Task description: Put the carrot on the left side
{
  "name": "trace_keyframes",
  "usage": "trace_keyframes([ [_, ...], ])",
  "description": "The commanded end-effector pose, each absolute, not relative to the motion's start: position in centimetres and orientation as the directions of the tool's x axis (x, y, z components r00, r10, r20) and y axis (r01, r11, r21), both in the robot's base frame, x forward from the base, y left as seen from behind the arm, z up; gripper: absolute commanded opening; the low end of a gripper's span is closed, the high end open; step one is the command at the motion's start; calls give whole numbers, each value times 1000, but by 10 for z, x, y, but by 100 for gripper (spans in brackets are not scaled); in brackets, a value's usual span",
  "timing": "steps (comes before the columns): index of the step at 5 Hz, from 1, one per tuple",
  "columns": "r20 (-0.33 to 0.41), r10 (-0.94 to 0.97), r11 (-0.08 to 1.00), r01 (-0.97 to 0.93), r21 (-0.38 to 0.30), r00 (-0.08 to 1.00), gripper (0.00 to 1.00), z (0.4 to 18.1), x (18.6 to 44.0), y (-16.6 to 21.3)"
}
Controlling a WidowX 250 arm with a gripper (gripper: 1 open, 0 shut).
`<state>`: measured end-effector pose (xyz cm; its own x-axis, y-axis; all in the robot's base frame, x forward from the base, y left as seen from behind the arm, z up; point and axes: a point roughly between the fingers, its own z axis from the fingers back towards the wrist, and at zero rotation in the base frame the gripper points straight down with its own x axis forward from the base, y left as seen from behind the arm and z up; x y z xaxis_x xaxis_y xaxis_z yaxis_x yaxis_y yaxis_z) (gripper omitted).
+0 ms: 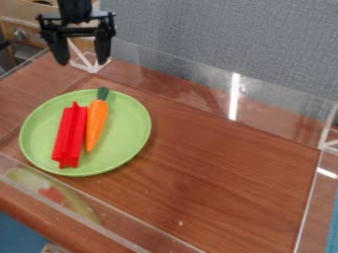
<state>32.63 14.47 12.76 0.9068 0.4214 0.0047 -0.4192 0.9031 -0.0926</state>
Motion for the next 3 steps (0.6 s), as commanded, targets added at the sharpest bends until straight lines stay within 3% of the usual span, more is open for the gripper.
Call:
trace_keyframes([
  [1,90,418,908,-410,-88,904,100,156,320,144],
  [2,100,414,909,-407,-87,905,100,158,314,144],
  [3,110,417,909,-409,-86,902,0,153,309,146],
])
